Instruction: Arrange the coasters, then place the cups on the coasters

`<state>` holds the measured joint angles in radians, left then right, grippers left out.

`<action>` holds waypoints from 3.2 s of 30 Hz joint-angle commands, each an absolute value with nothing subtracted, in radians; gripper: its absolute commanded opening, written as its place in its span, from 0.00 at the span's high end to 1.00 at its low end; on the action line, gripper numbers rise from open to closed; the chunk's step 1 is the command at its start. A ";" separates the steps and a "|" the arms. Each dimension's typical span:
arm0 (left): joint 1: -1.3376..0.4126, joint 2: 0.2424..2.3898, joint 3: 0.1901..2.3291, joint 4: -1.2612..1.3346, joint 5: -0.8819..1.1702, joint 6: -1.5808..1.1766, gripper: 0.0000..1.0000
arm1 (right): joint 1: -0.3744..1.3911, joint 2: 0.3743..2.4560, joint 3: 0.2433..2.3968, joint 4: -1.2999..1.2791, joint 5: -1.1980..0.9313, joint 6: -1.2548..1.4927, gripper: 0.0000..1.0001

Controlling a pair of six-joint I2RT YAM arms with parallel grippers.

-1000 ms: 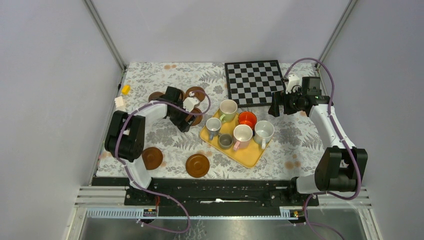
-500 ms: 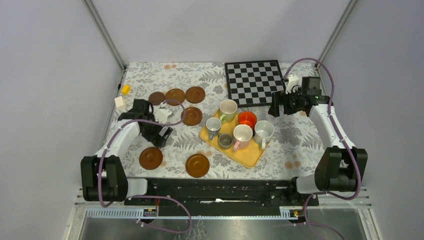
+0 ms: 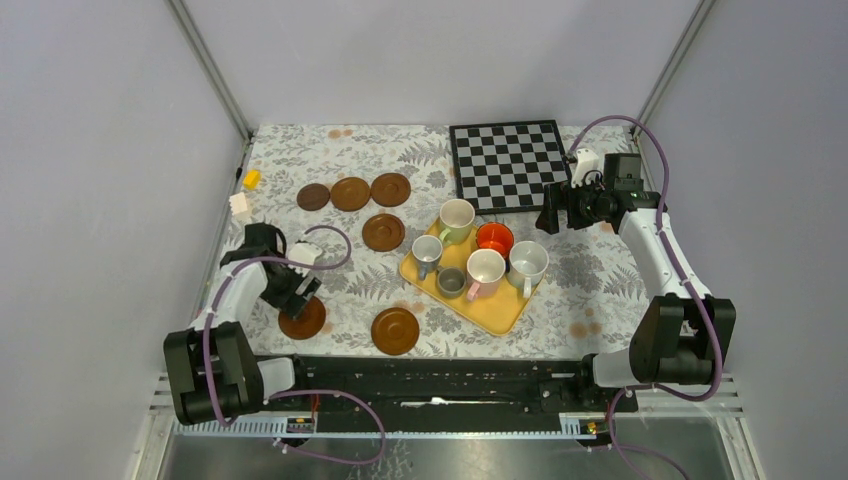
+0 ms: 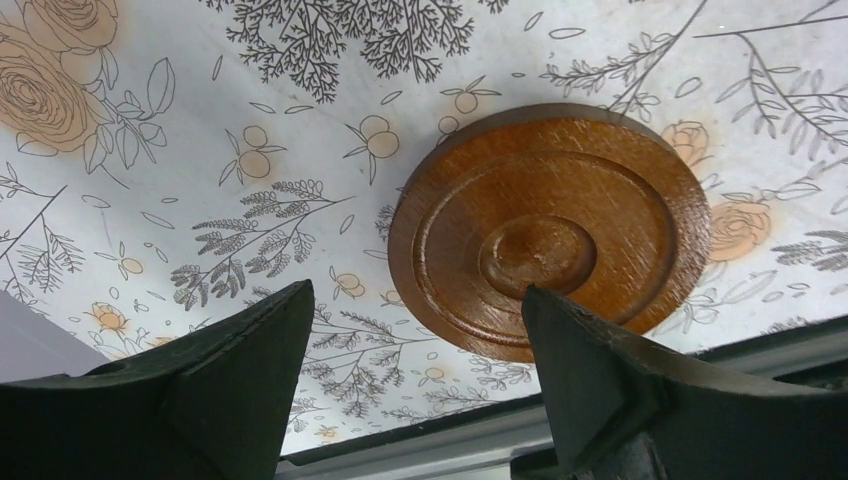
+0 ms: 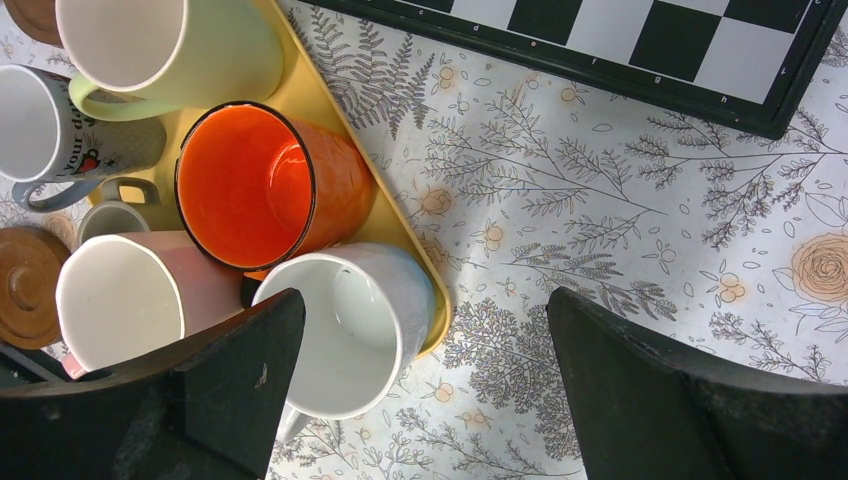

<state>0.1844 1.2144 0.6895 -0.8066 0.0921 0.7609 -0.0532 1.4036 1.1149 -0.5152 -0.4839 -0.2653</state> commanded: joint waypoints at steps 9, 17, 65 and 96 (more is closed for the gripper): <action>0.187 1.304 0.673 -0.615 0.098 0.748 0.18 | -0.057 1.377 1.124 -0.523 -0.499 -0.276 0.02; 0.181 1.411 0.700 -0.513 0.120 0.684 0.18 | -0.057 1.377 1.122 -0.518 -0.487 -0.273 0.02; -0.064 1.914 1.259 -0.359 0.059 0.356 0.21 | -0.057 1.384 1.124 -0.525 -0.492 -0.275 0.02; -0.370 1.219 1.011 -1.038 0.595 0.846 0.18 | -0.057 1.392 1.131 -0.533 -0.507 -0.273 0.02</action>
